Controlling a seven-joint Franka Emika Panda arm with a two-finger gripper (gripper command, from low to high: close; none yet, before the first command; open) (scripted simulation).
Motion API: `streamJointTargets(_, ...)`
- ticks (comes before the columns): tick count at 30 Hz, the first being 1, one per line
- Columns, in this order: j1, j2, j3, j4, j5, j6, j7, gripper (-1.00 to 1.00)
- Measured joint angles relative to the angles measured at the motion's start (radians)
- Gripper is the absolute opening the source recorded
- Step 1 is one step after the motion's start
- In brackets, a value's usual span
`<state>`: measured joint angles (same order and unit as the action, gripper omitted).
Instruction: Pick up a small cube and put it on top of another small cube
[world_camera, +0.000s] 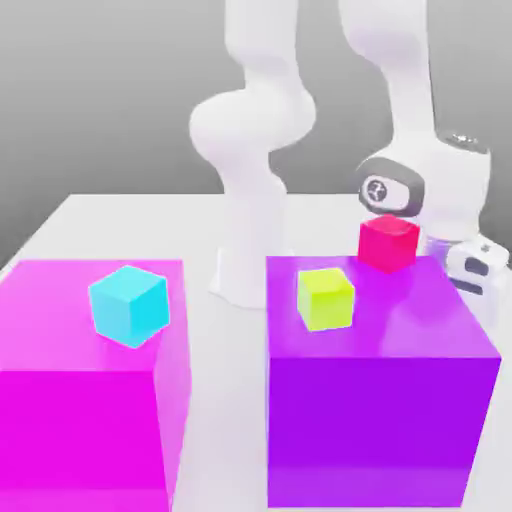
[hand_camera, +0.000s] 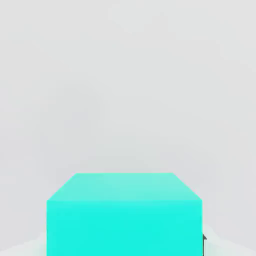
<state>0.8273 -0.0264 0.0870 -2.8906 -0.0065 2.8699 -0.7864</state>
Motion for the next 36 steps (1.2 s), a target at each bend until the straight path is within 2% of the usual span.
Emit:
streamJointTargets(10,-0.17,-0.178,-0.028,0.304,-0.151,-0.389,0.413,-1.0)
streamJointTargets(27,-0.667,-0.316,-0.38,0.592,-0.133,-0.868,0.916,-1.0)
streamJointTargets(29,-0.712,-0.309,-0.423,0.591,-0.12,-0.88,0.941,-1.0)
streamJointTargets(32,-0.727,-0.268,-0.45,0.523,-0.109,-0.781,0.937,-1.0)
streamJointTargets(33,-0.729,-0.254,-0.455,0.498,-0.106,-0.743,0.935,1.0)
streamJointTargets(36,-0.729,-0.254,-0.455,0.498,-0.106,-0.743,0.935,1.0)
